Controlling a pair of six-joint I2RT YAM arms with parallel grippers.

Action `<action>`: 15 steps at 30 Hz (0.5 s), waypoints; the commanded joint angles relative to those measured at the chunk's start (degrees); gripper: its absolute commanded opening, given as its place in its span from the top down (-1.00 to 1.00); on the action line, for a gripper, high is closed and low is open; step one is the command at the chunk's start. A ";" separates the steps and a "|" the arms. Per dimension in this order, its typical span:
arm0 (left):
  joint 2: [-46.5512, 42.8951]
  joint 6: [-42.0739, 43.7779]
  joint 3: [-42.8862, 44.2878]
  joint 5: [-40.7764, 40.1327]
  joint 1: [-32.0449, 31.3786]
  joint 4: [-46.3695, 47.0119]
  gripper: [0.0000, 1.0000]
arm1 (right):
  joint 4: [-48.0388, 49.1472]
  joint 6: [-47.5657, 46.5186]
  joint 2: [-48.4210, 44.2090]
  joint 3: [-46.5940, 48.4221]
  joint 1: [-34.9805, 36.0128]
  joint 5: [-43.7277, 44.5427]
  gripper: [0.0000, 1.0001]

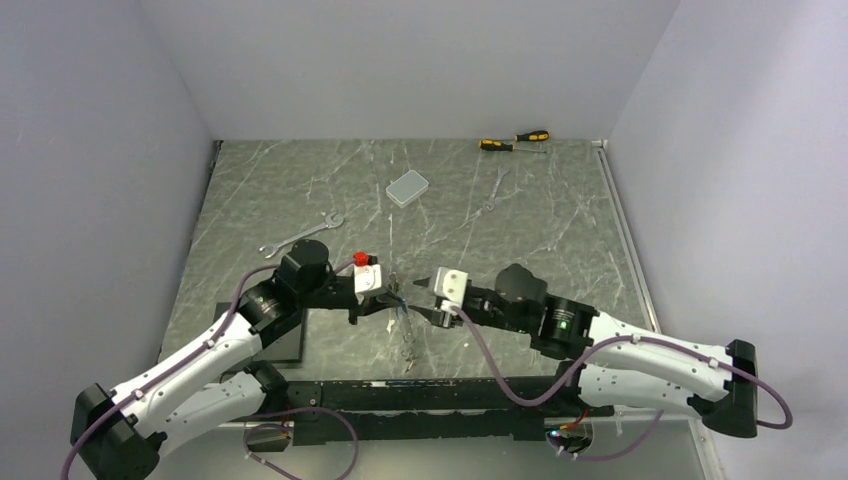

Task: Put the keys on the keyring

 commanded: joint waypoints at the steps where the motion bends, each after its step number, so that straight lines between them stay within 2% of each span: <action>1: 0.57 1.75 3.51 -0.30 0.27 -0.41 1.00 | -7.86 -1.56 4.01 3.76 0.35 1.70 0.05; 15: 0.00 1.34 3.14 0.00 0.24 -0.78 1.00 | -1.85 -1.70 10.60 4.18 -0.13 -0.17 0.30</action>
